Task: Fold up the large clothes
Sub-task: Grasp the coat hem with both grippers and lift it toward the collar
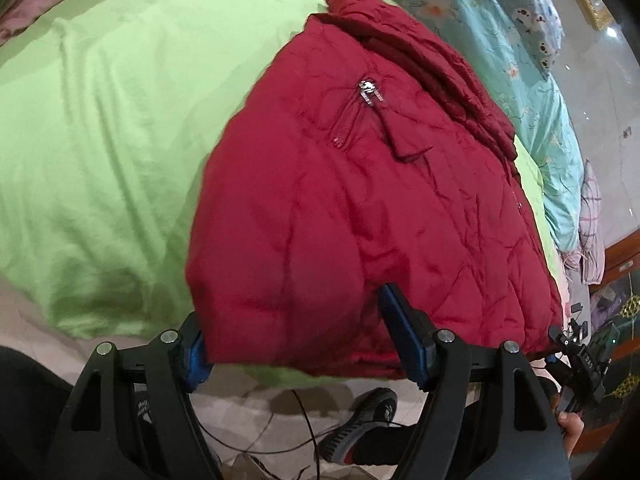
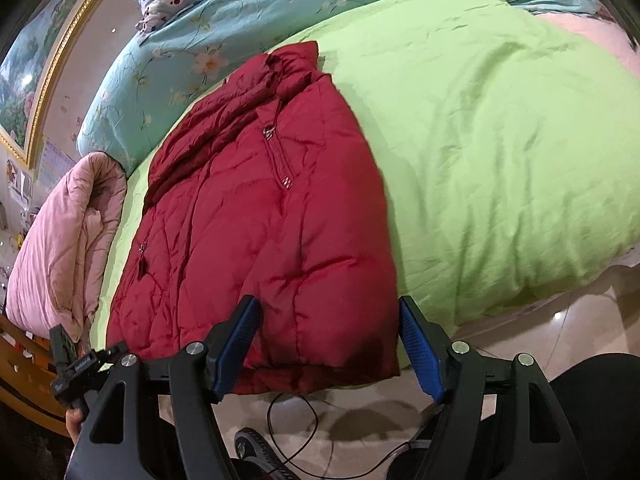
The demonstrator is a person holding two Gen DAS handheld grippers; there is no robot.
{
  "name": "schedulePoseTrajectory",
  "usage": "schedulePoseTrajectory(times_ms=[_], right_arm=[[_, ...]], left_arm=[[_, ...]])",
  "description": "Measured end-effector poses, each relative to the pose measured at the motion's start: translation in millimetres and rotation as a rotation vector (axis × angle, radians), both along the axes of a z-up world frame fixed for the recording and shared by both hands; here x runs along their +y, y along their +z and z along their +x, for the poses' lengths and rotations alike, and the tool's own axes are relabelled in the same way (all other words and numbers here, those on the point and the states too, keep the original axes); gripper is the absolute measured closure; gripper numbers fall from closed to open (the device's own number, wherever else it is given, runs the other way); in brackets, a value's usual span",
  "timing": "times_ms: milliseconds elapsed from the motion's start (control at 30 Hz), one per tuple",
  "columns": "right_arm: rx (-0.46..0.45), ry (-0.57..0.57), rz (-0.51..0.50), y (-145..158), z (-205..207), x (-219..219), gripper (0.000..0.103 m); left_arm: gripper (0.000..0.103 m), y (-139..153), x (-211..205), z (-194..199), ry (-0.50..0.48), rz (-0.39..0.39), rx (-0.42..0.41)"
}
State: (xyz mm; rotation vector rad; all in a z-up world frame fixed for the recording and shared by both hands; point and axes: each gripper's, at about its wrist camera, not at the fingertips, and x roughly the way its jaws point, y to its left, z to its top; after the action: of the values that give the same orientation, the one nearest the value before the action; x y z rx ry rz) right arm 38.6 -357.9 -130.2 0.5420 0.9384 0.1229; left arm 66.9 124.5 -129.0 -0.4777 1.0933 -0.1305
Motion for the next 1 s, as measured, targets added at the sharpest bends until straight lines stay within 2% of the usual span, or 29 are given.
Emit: schedulePoseTrajectory(times_ms=[67,133,167,200,233,300,433,733,1000], right_arm=[[0.005,0.009,0.036,-5,2,0,0.034],[-0.004,0.020,0.025,-4,1,2,0.052],[-0.009,0.032,0.025,-3,1,4,0.064],[-0.018,0.040,0.028,-1,0,5,0.073],[-0.029,0.051,0.027,2,0,7,0.077],[-0.045,0.070,0.005,9,0,12,0.083],[-0.079,0.099,-0.050,25,0,22,0.086],[-0.191,0.113,-0.029,67,3,25,0.088],[-0.321,0.125,-0.027,109,25,29,0.089]], left_arm=[[0.034,1,-4,0,-0.016,0.017,-0.013],[0.061,3,-7,0,-0.040,0.022,-0.027],[0.067,4,-8,0,-0.047,0.013,-0.030],[0.079,7,-8,0,-0.053,0.005,-0.039],[0.083,11,-9,-1,-0.058,0.004,-0.049],[0.087,20,-11,-2,-0.069,0.010,-0.074],[0.089,40,-14,-1,-0.082,0.013,-0.117],[0.092,101,-26,12,-0.101,0.057,-0.279],[0.093,132,-18,42,-0.076,0.058,-0.350]])
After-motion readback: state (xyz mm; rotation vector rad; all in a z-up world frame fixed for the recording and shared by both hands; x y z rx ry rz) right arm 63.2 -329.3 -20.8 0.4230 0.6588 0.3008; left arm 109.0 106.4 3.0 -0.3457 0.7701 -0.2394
